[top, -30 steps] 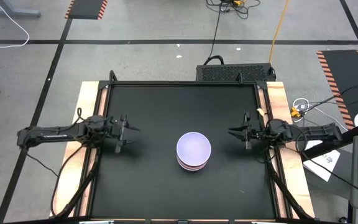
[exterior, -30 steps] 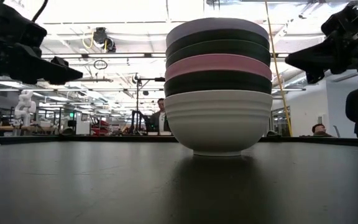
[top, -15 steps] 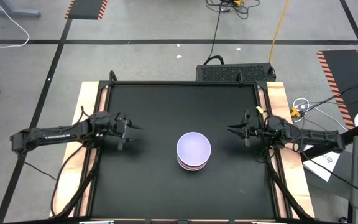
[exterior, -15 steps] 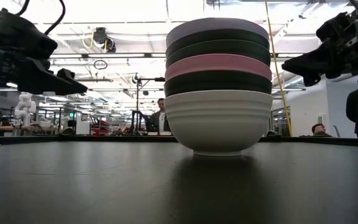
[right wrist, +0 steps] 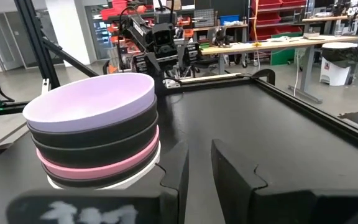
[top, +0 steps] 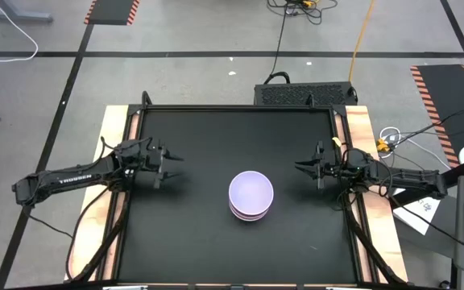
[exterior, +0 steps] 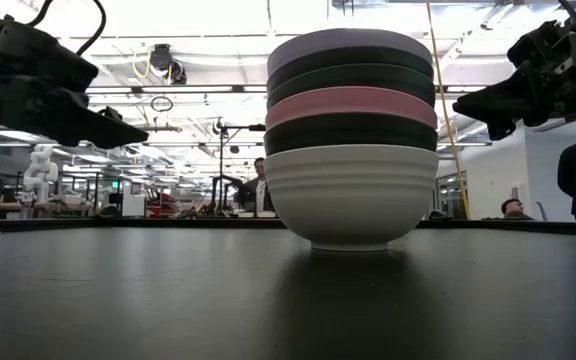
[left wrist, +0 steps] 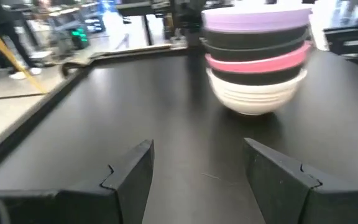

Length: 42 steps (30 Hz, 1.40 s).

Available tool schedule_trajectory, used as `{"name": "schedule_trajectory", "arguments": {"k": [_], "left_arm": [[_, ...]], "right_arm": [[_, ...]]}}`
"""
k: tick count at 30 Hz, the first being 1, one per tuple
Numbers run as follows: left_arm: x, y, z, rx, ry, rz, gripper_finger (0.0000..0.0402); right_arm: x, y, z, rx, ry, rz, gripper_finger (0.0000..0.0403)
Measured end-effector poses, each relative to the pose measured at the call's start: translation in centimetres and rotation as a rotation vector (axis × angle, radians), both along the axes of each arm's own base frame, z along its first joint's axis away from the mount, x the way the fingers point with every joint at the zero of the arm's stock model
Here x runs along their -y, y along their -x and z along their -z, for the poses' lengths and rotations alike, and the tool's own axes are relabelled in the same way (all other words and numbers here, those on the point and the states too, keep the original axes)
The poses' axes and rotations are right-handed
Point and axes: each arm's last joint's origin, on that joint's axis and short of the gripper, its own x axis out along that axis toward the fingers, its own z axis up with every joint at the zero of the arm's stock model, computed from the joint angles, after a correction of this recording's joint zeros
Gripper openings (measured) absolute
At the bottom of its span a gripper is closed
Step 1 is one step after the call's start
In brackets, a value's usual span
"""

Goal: Nest bowls inside each other
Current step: Return to Home Position

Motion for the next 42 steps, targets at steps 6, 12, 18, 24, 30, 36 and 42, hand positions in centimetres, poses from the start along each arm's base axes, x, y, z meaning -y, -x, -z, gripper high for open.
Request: {"name": "schedule_trajectory", "arguments": {"k": [6,12,18,24,30,36,42], "left_arm": [[0.6,0.3,0.4,-0.045,0.044,0.073,0.0246],[1.7,0.1,0.3,-0.038,0.009,0.146,0.0246],[2.8,-0.1,0.4,-0.044,-0.025,0.165,0.0246],[3.5,-0.2,0.5,-0.063,-0.06,0.094,0.0246],[3.9,-0.2,-1.0,-0.04,-0.066,0.089,0.0246],[4.1,0.5,-3.1,-0.078,-0.081,0.045,0.0246],[4.6,1.7,-3.6,-0.021,-0.077,0.084,0.0246]], "right_arm": [[0.0,0.0,0.0,0.001,-0.014,-0.005,0.0059],[-0.5,0.0,-0.1,0.009,0.016,-0.107,0.0059],[-0.8,-0.1,-0.1,0.01,0.01,-0.135,0.0059],[-0.9,-0.1,-0.1,0.011,0.031,-0.153,0.0059],[-1.0,0.0,-0.3,0.009,0.029,-0.154,0.0059],[-1.2,0.1,0.0,-0.054,0.038,-0.184,0.0059],[-1.5,0.2,0.0,-0.06,0.027,-0.207,0.0059]]}}
